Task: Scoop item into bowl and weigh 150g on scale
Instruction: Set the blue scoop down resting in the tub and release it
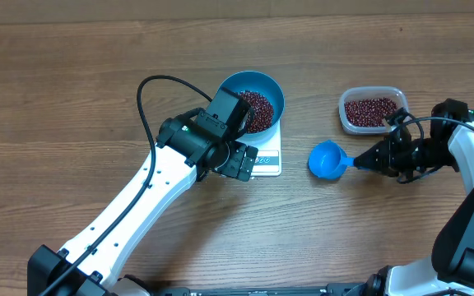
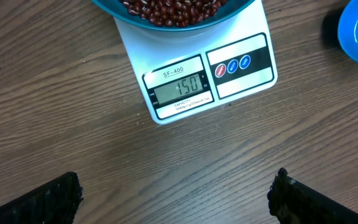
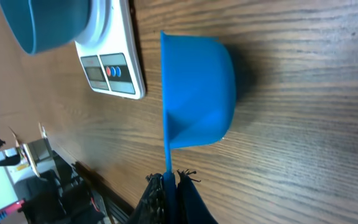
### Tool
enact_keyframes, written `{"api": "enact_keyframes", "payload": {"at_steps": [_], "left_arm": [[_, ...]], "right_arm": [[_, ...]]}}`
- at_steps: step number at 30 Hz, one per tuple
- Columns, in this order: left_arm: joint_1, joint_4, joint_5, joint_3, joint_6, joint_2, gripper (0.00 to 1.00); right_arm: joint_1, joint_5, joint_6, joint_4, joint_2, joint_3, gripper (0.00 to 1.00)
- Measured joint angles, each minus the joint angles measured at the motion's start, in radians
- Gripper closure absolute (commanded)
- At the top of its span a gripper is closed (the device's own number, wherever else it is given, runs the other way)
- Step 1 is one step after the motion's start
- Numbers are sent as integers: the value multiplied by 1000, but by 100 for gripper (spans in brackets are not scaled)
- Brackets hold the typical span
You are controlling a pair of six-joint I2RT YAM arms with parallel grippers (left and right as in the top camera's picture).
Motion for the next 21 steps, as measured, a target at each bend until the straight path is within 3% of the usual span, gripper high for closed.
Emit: {"api": "enact_keyframes", "payload": {"at_steps": [10, 17, 21], "left_arm": [[0, 0, 0, 0, 0, 0, 0], [0, 0, 0, 0, 0, 0, 1], [0, 0, 0, 0, 0, 0, 0]], "right_arm": [[0, -52, 11, 12, 0, 0, 96], [-10, -326, -32, 69, 0, 44, 96], [-68, -408, 54, 191, 0, 81, 96]]}}
